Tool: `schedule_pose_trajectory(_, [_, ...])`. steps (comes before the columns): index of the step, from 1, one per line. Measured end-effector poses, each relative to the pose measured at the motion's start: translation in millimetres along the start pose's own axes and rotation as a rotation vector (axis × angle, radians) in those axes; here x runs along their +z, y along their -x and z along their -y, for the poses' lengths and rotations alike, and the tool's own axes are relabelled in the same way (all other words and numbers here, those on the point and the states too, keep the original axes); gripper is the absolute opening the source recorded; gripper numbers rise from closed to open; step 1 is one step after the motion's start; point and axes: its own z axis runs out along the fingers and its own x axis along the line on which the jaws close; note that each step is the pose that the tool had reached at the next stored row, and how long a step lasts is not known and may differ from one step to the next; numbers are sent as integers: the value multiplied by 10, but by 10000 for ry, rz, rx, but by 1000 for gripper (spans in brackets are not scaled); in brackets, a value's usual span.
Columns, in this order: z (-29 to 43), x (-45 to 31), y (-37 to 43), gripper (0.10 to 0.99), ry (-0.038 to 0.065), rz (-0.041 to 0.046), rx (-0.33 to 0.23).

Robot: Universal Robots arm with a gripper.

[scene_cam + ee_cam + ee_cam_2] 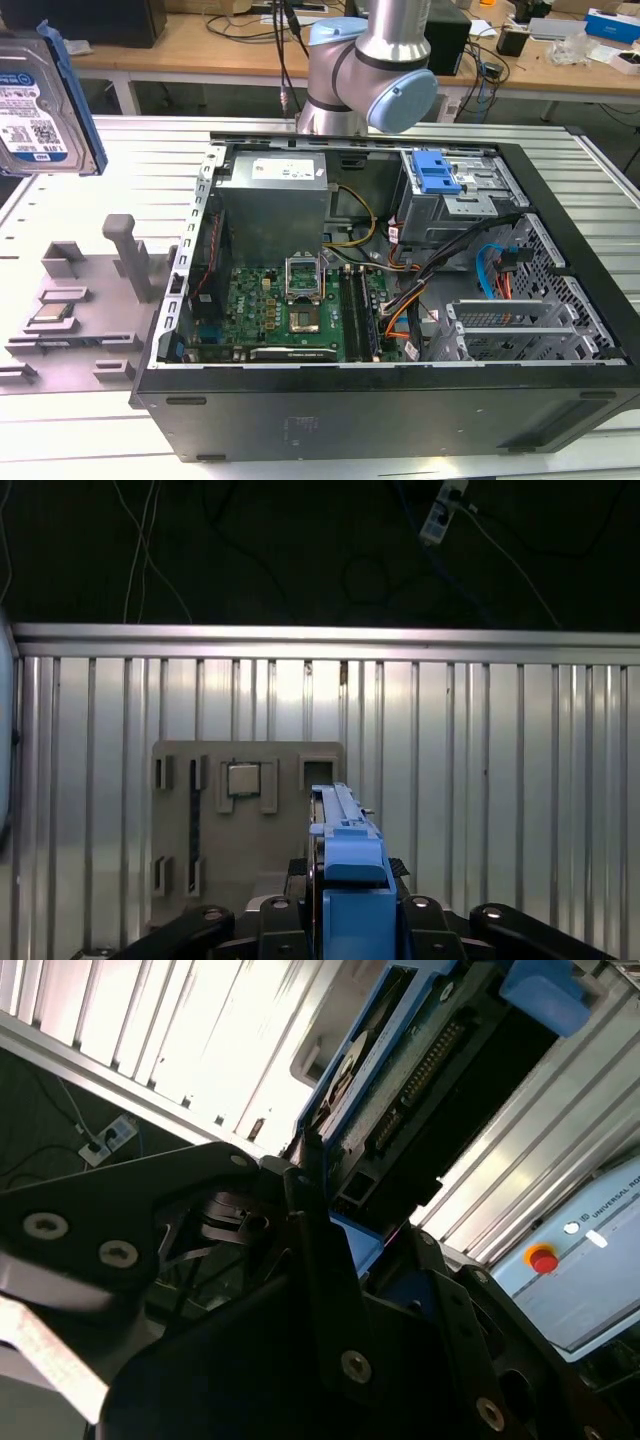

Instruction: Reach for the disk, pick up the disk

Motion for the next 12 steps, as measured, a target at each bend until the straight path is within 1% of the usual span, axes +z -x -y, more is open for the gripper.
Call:
schedule_pose_trajectory(8, [-6, -188, 7, 369, 0, 0, 0])
schedule_pose_trajectory(10, [-8, -224, 8, 369, 1, 0, 0])
schedule_pose_trajectory(12, [-10, -292, 10, 369, 0, 0, 0])
